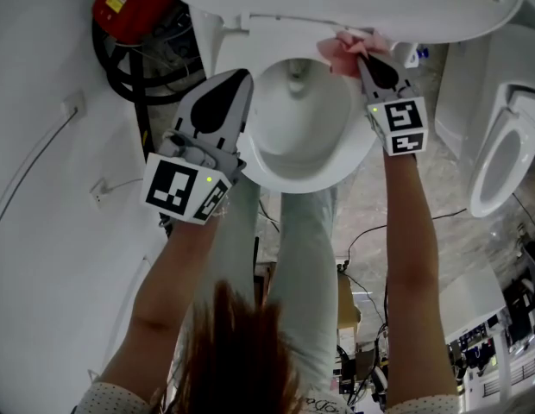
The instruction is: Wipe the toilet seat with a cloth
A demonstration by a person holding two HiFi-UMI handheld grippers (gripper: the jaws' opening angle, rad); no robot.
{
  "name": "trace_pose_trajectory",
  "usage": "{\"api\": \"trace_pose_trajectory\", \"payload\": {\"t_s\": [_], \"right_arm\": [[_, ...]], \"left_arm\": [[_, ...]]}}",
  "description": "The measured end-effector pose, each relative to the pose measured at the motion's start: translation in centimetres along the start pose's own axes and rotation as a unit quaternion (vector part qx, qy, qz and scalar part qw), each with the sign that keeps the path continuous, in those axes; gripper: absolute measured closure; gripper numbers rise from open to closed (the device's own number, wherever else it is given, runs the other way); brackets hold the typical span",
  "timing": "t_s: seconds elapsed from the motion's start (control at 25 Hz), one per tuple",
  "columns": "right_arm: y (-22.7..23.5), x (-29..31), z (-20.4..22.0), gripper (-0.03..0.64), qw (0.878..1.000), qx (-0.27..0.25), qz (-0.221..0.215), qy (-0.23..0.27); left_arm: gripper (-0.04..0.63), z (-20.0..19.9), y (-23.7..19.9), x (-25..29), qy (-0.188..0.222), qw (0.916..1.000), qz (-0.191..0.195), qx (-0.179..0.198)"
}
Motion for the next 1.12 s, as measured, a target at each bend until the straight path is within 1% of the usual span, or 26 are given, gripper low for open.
{"api": "trace_pose_trajectory", "payload": {"t_s": [0.12, 0.32, 0.52, 0.8, 1.12], "right_arm": [[0.4, -0.2, 0.3, 0.594, 1.0, 0.017, -0.01, -0.001], [0.9, -0.8, 1.2, 0.594, 0.999, 0.028, -0.025, -0.002], [1.0, -1.7, 2.3, 0.594, 0.998, 0.056, -0.031, -0.002], [-0.2, -3.2, 4.0, 0.595, 0.998, 0.038, -0.041, -0.01], [-1.3, -4.7, 5.6, 0.595, 0.998, 0.037, -0.039, -0.011]], "left_arm": [[0.597, 0.1, 0.4, 0.2, 0.001, 1.0, 0.002, 0.0], [0.597, 0.3, 1.1, 0.5, 0.0, 1.0, 0.004, 0.0], [0.597, 0.5, 1.5, 0.5, -0.002, 1.0, 0.006, 0.001], [0.597, 0.6, 2.0, 0.7, -0.005, 0.9999, 0.012, 0.003], [0.597, 0.4, 2.5, 0.8, -0.005, 0.9999, 0.014, 0.007]]}}
Point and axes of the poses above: the fingertips, and each gripper's own axes: x forward along the fingers, y to its right, z out of its underside, the point moved 10 cm from there along -x, backward along the fingers, and after that the axes turned 12 degrees about z, right-handed, at the moved point
